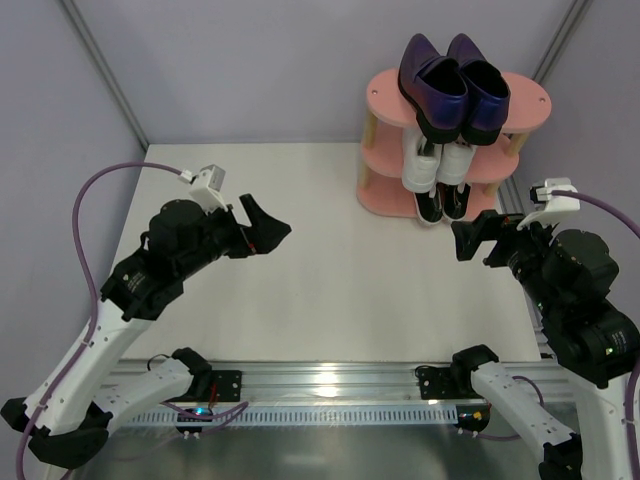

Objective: Place and organize the shoes onto the shoe shelf

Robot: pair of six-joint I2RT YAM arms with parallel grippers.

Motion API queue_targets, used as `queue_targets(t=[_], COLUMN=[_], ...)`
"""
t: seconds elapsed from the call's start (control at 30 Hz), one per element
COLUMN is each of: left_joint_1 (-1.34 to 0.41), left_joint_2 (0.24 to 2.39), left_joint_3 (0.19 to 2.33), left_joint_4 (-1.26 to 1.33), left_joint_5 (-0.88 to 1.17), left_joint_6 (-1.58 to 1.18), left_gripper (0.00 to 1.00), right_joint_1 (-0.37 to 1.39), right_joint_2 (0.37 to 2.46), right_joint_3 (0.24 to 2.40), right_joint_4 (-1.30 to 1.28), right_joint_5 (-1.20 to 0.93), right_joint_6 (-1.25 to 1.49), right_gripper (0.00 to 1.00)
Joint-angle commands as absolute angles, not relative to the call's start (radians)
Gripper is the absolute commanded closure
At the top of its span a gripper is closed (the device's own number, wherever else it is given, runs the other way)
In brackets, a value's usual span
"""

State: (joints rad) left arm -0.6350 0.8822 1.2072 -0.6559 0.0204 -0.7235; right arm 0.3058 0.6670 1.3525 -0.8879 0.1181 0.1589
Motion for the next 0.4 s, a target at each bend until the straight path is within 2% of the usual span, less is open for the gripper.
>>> queue_targets(t=[0.0,0.37], left_joint_1=[-0.638,-0.638], left_joint_2=[0.867,0.870], left_joint_3=[1.203,1.187], left_joint_4=[-0.643,-0.634], left_joint_5=[0.026,0.026], left_joint_6=[-0.701,-0.703], left_gripper=[0.00,0.00], right_joint_1=[0.311,0.311], right_joint_2=[0.664,0.666], right_joint_3=[1.364,1.348], right_joint_4=[-0.857,-0.848], right_joint_5=[0.126,0.123], right_joint_6=[0.141,0.147], right_gripper=[0.00,0.00])
